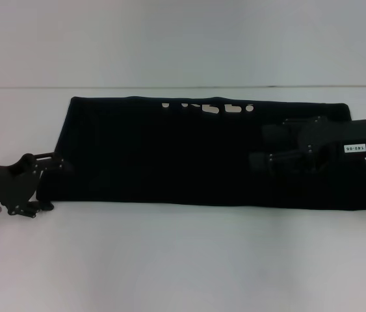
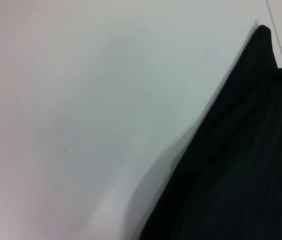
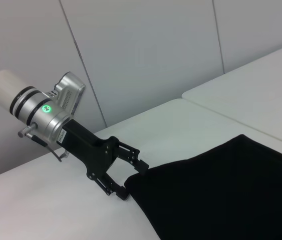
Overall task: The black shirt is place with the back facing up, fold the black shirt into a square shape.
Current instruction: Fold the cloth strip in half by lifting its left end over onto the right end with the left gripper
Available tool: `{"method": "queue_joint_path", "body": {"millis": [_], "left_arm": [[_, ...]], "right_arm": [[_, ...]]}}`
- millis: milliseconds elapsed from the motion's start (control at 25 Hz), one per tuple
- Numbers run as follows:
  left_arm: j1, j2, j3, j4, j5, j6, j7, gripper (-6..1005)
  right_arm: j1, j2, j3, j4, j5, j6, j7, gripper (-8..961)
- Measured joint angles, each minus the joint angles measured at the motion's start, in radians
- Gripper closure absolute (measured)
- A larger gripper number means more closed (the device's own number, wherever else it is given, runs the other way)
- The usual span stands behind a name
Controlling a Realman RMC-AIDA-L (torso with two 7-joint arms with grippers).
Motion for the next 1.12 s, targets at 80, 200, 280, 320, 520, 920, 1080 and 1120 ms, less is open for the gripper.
{"method": "queue_joint_path", "body": {"millis": [80, 200, 280, 320, 520, 920, 1080, 1120], "left_arm": [[0.000, 0.000, 0.000, 0.000, 0.000, 0.000, 0.000, 50], [0.000, 0.000, 0.000, 0.000, 0.000, -0.001, 0.000, 50], [0.001, 0.000, 0.000, 0.000, 0.000, -0.002, 0.000, 50], [0.001, 0.000, 0.000, 0.000, 0.000, -0.005, 0.000, 50], [0.002, 0.000, 0.000, 0.000, 0.000, -0.029, 0.000, 52], [-0.012, 0.000, 0.003, -0.009, -0.008, -0.055, 0.017, 73], [-0.016, 0.000, 0.004, -0.006, -0.009, -0.055, 0.025, 82], [-0.017, 0.001, 0.005, -0.006, -0.009, -0.056, 0.027, 84]], "right_arm": [[0.000, 0.000, 0.000, 0.000, 0.004, 0.000, 0.000, 36], [0.000, -0.001, 0.000, 0.000, 0.008, 0.000, -0.001, 37], [0.000, -0.002, 0.000, 0.000, 0.009, 0.001, -0.002, 37], [0.000, -0.002, 0.000, 0.000, 0.009, 0.001, -0.002, 37], [0.000, -0.002, 0.000, 0.000, 0.009, 0.001, -0.003, 37], [0.001, -0.002, 0.004, 0.000, 0.010, 0.003, -0.003, 38], [0.002, -0.002, 0.007, 0.000, 0.010, 0.003, -0.003, 38], [0.002, -0.002, 0.007, 0.000, 0.010, 0.003, -0.003, 38]]}}
